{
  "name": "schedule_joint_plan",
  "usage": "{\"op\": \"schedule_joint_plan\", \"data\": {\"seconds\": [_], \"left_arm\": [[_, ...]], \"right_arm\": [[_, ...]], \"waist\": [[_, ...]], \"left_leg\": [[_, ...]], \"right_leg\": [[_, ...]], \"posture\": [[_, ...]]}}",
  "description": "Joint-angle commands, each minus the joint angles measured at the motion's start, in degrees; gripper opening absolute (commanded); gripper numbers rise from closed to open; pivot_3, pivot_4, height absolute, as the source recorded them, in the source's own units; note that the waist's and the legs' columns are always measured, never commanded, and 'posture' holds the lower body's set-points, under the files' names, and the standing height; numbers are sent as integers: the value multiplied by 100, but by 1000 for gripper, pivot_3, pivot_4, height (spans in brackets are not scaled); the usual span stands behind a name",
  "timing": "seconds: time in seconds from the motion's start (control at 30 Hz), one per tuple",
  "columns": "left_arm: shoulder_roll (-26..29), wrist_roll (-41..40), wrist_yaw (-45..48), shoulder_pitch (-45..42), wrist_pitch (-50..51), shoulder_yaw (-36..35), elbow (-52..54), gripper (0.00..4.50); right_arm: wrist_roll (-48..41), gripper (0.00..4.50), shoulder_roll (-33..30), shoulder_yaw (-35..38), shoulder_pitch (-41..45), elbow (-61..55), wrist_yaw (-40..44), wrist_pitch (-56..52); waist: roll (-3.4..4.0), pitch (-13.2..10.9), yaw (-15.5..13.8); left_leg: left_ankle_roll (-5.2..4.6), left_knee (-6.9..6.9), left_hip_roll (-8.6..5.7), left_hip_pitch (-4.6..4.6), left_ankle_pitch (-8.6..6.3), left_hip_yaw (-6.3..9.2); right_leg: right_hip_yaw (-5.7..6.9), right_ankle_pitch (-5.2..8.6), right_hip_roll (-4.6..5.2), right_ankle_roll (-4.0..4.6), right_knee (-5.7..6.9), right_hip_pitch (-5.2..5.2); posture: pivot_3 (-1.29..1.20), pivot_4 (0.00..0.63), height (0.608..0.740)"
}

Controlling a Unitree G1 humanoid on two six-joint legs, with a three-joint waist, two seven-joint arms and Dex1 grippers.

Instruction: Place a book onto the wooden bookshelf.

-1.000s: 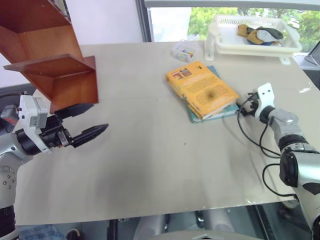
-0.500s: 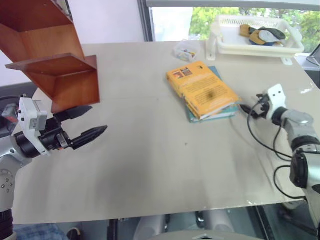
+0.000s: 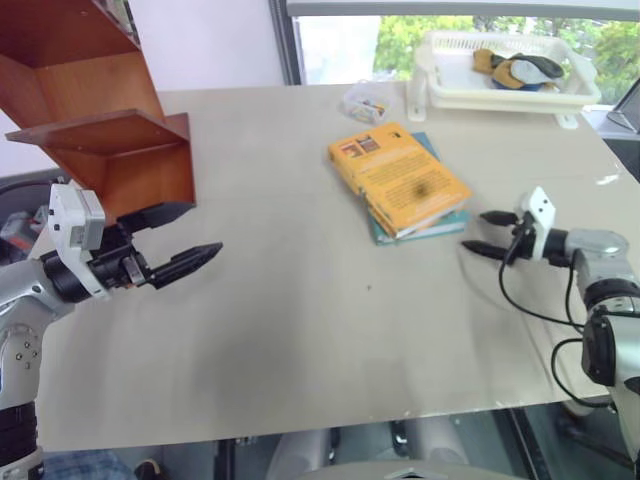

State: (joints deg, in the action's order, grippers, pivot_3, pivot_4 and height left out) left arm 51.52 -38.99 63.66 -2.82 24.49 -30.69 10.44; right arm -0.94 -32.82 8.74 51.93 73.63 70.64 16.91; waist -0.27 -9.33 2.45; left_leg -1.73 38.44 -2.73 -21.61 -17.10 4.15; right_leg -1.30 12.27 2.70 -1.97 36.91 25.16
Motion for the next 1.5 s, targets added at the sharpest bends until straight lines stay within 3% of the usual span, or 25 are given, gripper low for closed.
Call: {"op": "schedule_joint_plan", "data": {"seconds": [0.03,0.53,0.8,1.33,1.5], "left_arm": [[120,1,41,-9,-103,-148,89,4459],[128,-160,-14,521,21,-640,433,4459],[144,-78,2,395,-55,-515,285,4459],[68,7,-12,337,-164,-353,236,4459],[77,-16,11,380,-165,-374,234,4459]], "right_arm": [[-77,4500,100,15,321,-121,-213,-128],[-92,4500,435,-77,400,-122,233,318],[-54,4500,578,-305,220,-202,1015,1176],[-368,4500,910,-477,-215,-717,2111,1206],[-491,4500,754,-579,-548,-1130,2009,1002]], "waist": [[0,0,-1],[0,0,-3],[0,0,5],[-1,1,2],[-3,4,-9]], "left_leg": [[0,0,-1,0,0,0],[1,0,-1,-6,0,9],[3,0,-1,-5,1,9],[4,2,-1,-4,2,11],[4,2,-1,-4,2,15]], "right_leg": [[0,0,1,0,-1,1],[8,0,1,1,-5,2],[8,0,0,1,-2,2],[9,0,0,1,-2,2],[14,0,0,1,-2,1]], "posture": [[0,150,740],[0,150,740],[0,150,740],[0,150,740],[0,150,740]]}}
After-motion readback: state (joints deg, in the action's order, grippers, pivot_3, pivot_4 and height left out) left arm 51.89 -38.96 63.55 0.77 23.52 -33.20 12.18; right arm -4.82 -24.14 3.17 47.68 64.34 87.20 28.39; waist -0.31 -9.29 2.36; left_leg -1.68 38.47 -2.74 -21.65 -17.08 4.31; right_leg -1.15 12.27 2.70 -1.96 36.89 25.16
